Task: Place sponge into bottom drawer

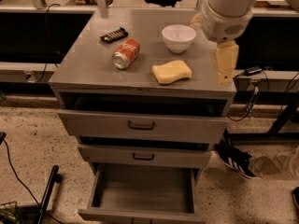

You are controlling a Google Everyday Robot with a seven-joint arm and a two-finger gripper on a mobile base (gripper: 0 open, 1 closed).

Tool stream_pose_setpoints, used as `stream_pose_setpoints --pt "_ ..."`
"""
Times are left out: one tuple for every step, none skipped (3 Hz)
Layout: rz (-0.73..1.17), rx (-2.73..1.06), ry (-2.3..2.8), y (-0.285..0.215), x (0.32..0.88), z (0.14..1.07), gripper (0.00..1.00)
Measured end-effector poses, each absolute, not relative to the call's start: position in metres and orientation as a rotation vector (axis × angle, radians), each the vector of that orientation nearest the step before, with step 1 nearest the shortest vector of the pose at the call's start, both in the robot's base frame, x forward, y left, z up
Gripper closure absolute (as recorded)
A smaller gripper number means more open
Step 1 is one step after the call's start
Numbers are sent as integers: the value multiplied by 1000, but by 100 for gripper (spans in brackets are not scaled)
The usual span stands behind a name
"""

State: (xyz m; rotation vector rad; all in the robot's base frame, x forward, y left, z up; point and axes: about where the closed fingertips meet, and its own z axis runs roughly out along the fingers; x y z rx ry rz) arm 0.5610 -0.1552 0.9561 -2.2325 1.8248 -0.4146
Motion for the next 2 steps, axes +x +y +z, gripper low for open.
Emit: stream_pose_setpoints --pt "-241 -2334 1769 -130 603 932 0" --pt "-140 -2352 1778 -117 625 905 0"
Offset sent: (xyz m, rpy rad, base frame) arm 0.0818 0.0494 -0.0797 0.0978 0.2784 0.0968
